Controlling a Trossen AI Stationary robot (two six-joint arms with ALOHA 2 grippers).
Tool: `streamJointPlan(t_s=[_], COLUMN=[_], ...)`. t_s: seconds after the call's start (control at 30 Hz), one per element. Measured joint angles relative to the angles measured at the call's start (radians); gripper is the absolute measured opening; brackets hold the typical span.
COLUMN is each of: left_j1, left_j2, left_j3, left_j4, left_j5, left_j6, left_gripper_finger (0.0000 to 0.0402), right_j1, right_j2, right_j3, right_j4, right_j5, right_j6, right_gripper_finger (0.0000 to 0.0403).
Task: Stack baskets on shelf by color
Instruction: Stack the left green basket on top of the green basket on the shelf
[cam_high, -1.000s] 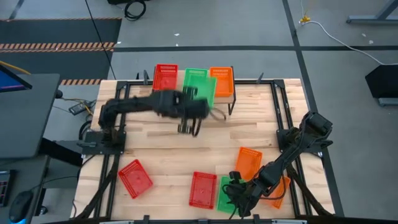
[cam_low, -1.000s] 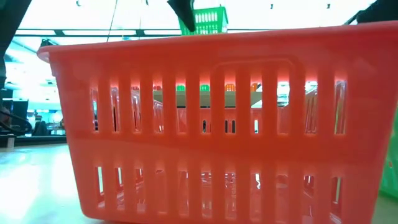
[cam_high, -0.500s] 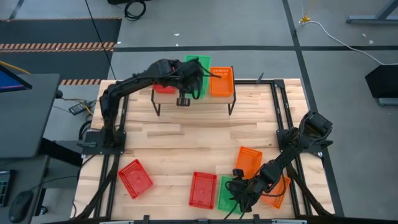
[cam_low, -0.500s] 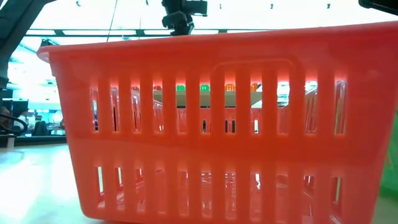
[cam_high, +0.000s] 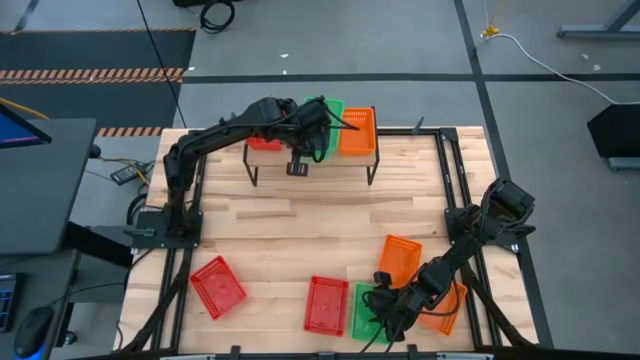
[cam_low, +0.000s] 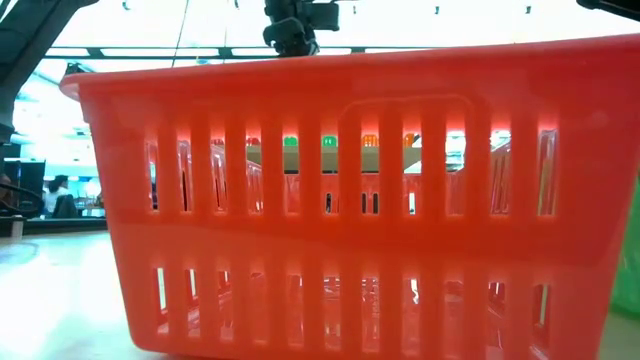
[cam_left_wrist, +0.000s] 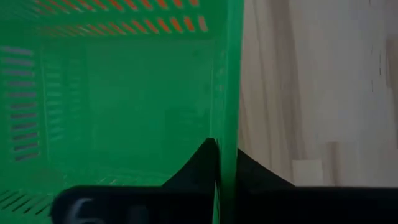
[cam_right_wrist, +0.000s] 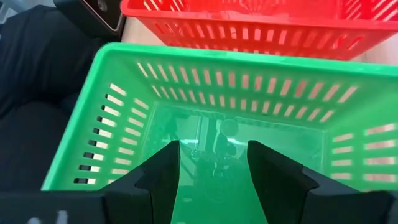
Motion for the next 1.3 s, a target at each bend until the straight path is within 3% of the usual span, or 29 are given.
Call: streamJointPlan(t_s=[0.83, 1.3], left_j1=[0.034, 0.041], left_j2=[0.032, 0.039], left_j3=[0.000, 0.000], left_j4=[-0.034, -0.028], left_j5=[-0.025, -0.036], left_j6=[-0.011, -0.036], left_gripper_finger=[0.0023, 0.0052], right_j1=[0.001, 0.001], right_j2=[0.000, 0.000], right_j3=[0.000, 0.000], right_j4=[0.013, 0.010], right_j5=[0.000, 0.000], right_j6=[0.000, -0.001], right_gripper_finger=[0.0194, 0.0194])
